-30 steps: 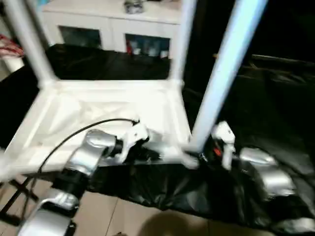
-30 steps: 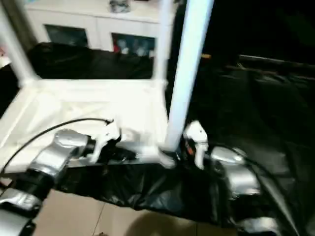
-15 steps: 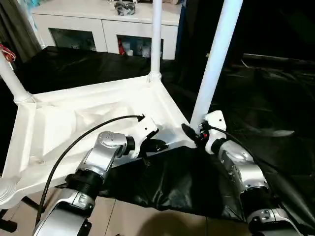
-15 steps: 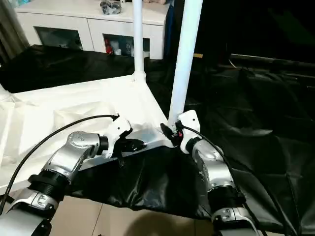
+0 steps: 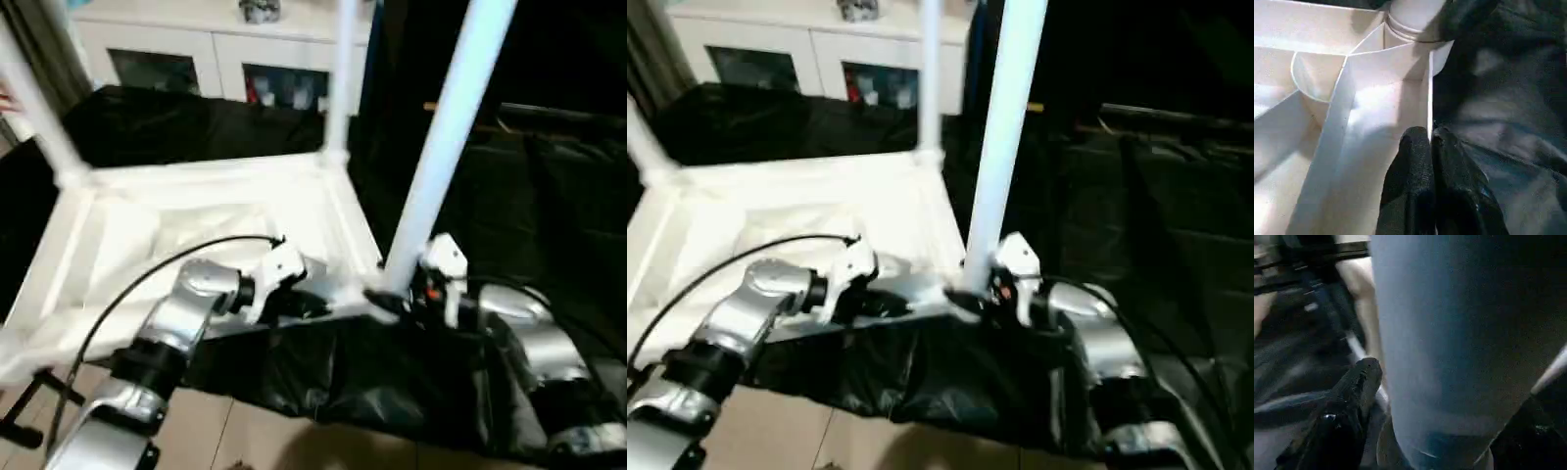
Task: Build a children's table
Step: Rotate leg to tighten
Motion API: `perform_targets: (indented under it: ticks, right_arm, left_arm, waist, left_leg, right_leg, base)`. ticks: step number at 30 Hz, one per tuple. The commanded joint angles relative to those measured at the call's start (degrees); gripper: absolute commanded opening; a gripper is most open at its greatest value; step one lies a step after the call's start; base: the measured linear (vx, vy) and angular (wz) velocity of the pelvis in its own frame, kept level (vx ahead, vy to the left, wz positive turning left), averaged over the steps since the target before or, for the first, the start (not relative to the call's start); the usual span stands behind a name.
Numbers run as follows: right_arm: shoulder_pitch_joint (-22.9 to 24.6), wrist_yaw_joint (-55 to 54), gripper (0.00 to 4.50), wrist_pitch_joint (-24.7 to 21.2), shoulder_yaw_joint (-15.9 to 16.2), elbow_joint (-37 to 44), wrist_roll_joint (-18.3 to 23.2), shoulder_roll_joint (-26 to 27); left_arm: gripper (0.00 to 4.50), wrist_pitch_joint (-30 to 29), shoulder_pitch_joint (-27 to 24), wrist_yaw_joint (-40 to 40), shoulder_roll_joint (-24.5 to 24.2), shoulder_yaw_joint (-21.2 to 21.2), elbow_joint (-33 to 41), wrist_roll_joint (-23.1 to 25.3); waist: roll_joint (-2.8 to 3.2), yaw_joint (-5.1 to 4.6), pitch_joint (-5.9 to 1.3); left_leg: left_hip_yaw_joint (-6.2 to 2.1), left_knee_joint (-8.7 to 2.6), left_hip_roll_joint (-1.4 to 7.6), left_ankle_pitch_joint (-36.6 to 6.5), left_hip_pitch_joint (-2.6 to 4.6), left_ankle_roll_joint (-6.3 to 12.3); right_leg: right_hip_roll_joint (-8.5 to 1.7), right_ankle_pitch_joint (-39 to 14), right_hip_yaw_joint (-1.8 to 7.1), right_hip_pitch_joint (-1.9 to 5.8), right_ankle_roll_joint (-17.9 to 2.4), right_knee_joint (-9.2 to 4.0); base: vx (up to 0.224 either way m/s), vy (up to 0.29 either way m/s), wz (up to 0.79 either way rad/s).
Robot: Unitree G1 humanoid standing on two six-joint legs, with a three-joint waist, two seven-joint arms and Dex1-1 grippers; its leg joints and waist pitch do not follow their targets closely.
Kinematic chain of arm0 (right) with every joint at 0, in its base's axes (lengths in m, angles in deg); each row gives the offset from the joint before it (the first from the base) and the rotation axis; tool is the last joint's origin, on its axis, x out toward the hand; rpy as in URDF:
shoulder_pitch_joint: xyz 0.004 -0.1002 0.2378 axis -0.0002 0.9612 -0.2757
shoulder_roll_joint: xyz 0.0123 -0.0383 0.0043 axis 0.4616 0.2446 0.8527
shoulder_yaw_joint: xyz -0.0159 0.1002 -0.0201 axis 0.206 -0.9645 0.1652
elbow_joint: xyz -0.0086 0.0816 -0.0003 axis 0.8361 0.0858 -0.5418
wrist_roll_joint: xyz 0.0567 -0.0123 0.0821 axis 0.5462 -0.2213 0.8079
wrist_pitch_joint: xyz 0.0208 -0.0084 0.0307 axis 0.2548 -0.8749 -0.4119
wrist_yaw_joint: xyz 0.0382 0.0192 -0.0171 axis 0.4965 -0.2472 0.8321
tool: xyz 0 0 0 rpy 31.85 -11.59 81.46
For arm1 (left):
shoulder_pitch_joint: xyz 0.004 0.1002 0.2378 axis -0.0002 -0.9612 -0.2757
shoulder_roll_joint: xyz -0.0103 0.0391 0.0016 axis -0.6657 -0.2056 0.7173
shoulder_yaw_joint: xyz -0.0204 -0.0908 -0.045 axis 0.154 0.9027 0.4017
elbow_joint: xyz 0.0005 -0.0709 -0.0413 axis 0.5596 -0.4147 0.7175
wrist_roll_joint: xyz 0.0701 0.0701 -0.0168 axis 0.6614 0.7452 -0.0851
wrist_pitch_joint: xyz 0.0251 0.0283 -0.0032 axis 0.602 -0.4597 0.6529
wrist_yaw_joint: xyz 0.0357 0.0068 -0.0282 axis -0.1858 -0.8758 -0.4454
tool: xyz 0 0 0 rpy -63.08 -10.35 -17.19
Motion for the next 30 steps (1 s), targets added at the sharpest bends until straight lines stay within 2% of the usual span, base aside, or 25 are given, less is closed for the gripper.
perform_targets:
  ticks: [1,4,6,8,12,15,16,17,18,20,21,23,25,26,27,28,29,30]
  right_arm:
    - [1.7,7.2,3.15,-2.1,5.1,0.7,-0.1,-0.4]
    - [1.6,9.6,2.81,-2.8,5.7,1.1,0.3,-1.6]
    - [1.3,11.5,2.75,-3.3,6.4,1.1,0.8,-2.5]
    - [1.2,12.3,2.51,-3.7,6.6,1.1,0.9,-2.8]
    - [1.0,13.5,2.32,-4.0,7.4,1.1,0.9,-2.9]
    - [2.7,11.3,2.17,-4.6,7.6,3.2,1.0,-1.2]
    - [3.0,10.9,2.15,-4.6,7.6,3.4,1.0,-1.0]
    - [3.0,10.9,2.12,-4.6,7.6,3.4,1.0,-1.0]
    - [3.5,9.1,2.09,-4.0,7.3,3.4,0.8,-0.2]
    - [4.6,3.5,2.08,-2.8,6.0,3.2,0.8,2.9]
    - [4.9,2.1,2.04,-2.1,5.6,3.1,0.9,3.9]
    - [5.0,-0.6,2.02,-2.2,5.2,2.6,0.7,5.5]
    - [4.7,-6.7,1.99,-1.4,4.5,0.8,-0.9,8.6]
    - [4.4,-9.8,1.99,-2.2,4.3,-0.2,-1.7,10.2]
    - [3.5,-13.9,1.97,-2.2,3.8,-2.3,-2.4,12.3]
    - [2.9,-16.5,1.97,-2.4,3.4,-3.6,-2.8,13.7]
    - [1.9,-20.4,1.96,-2.8,3.0,-5.5,-3.5,15.6]
    - [0.9,-23.5,1.96,-2.4,2.3,-7.3,-3.9,17.6]
  left_arm:
    - [0.0,0.8,0.7,0.8,-0.1,-0.4,0.9,-0.5]
    - [0.0,1.0,0.8,2.2,-1.2,-0.6,0.6,-0.7]
    - [0.0,1.2,0.9,3.4,-2.1,-0.7,0.4,-0.9]
    - [0.0,1.2,1.1,3.9,-2.6,-0.7,0.4,-1.0]
    - [0.0,1.2,1.5,5.1,-3.5,-0.7,0.1,-1.3]
    - [0.0,0.9,1.5,3.0,-2.8,0.0,-0.3,-1.4]
    - [0.0,0.7,1.5,2.4,-2.4,0.3,-0.4,-1.5]
    - [0.0,0.7,1.5,2.4,-2.4,0.3,-0.4,-1.5]
    - [0.0,0.4,1.6,0.7,-1.5,0.7,-0.5,-1.5]
    - [0.0,-0.6,2.2,-3.9,0.8,1.4,-0.9,-1.2]
    - [0.0,-0.6,2.3,-4.9,1.4,1.4,-1.0,-1.0]
    - [0.0,-1.1,2.4,-6.5,2.3,1.7,-1.1,-1.0]
    - [0.0,-2.0,2.4,-9.9,4.3,1.9,-0.8,-0.5]
    - [0.0,-2.6,2.3,-11.2,5.2,1.8,-0.5,-0.3]
    - [0.0,-3.2,2.2,-13.2,6.5,1.6,-0.3,0.3]
    - [0.0,-3.7,2.2,-14.5,7.4,1.5,-0.2,0.6]
    - [0.0,-4.2,2.2,-15.8,8.3,1.4,0.0,1.0]
    - [0.0,-4.8,2.3,-17.7,9.4,1.4,0.1,1.5]
  waist:
    - [-0.09,0.21,-2.45]
    - [-0.26,0.37,-2.49]
    - [-0.39,0.51,-2.54]
    - [-0.52,0.7,-2.63]
    - [-0.41,1.01,-2.65]
    - [0.25,1.03,-2.68]
    - [0.0,0.99,-2.63]
    - [0.02,1.0,-2.59]
    - [0.22,0.98,-2.56]
    - [-0.1,0.94,-2.45]
    - [0.09,0.82,-2.15]
    - [0.22,0.85,-2.15]
    - [0.24,0.28,-1.93]
    - [0.19,0.0,-1.93]
    - [-0.15,-0.42,-1.82]
    - [0.16,-1.04,-1.54]
    - [0.14,-1.24,-1.41]
    - [-0.34,-1.7,-1.47]
  left_leg:
    - [-1.63,-3.24,4.14,-8.6,-0.11,5.52]
    - [-1.65,-3.28,4.16,-8.8,0.02,5.02]
    - [-1.62,-3.23,4.19,-8.4,0.15,4.88]
    - [-1.64,-3.15,4.11,-7.6,-0.04,5.12]
    - [-1.64,-3.13,4.15,-7.1,-0.03,4.95]
    - [-1.71,-3.19,4.16,-8.0,0.03,4.3]
    - [-1.73,-3.24,4.15,-8.1,0.07,4.04]
    - [-1.71,-3.26,4.08,-8.4,0.05,4.01]
    - [-1.7,-3.25,4.04,-8.9,0.09,3.73]
    - [-1.74,-3.38,4.02,-9.4,0.15,3.22]
    - [-1.77,-3.56,3.99,-10.9,0.37,2.7]
    - [-1.96,-3.74,3.96,-12.3,0.63,2.02]
    - [-2.18,-4.02,3.99,-14.2,0.68,1.13]
    - [-2.26,-4.03,3.88,-15.0,0.92,0.8]
    - [-2.23,-4.1,3.85,-15.3,0.86,0.9]
    - [-2.46,-4.25,3.84,-16.8,0.94,0.41]
    - [-2.59,-4.27,3.72,-17.6,0.95,0.22]
    - [-2.67,-4.23,3.62,-18.4,1.18,-0.09]
  right_leg:
    - [-6.06,-11.6,3.79,2.67,-10.0,-4.4]
    - [-6.08,-12.9,3.82,2.64,-9.6,-4.47]
    - [-6.09,-11.8,3.88,2.56,-9.8,-4.32]
    - [-6.11,-10.1,3.85,2.7,-10.3,-3.98]
    - [-6.08,-8.8,3.82,2.69,-10.6,-3.86]
    - [-6.09,-8.9,3.82,2.73,-10.4,-3.99]
    - [-6.04,-8.9,3.82,2.78,-10.4,-3.99]
    - [-6.03,-9.4,3.79,2.78,-10.3,-4.08]
    - [-6.12,-10.7,3.81,2.79,-9.9,-4.36]
    - [-6.17,-13.2,3.79,2.76,-9.3,-4.56]
    - [-6.25,-16.8,3.79,2.42,-8.6,-5.16]
    - [-6.32,-20.9,3.75,2.41,-7.6,-5.55]
    - [-6.41,-23.6,3.72,2.28,-7.0,-5.9]
    - [-6.47,-25.4,3.69,2.25,-6.4,-6.16]
    - [-6.38,-25.9,3.78,2.18,-6.2,-6.27]
    - [-6.5,-28.7,3.6,1.97,-6.0,-6.42]
    - [-6.56,-30.8,3.38,2.05,-5.3,-6.75]
    - [-6.69,-33.3,3.39,1.97,-4.3,-7.08]
  base:
    - [0.0,0.0,0.0]
    - [0.0,0.0,0.0]
    - [0.0,0.0,0.0]
    - [0.0,0.0,0.0]
    - [0.0,0.0,0.0]
    - [0.0,0.0,0.0]
    - [0.0,0.0,0.0]
    - [0.0,0.0,0.0]
    - [0.0,0.0,0.0]
    - [0.0,0.0,0.0]
    - [0.0,0.0,0.0]
    - [0.0,0.0,0.0]
    - [0.0,0.0,0.0]
    - [0.0,0.0,0.0]
    - [0.0,0.0,0.0]
    - [0.0,0.0,0.0]
    - [0.0,0.0,0.0]
    - [0.0,0.0,0.0]
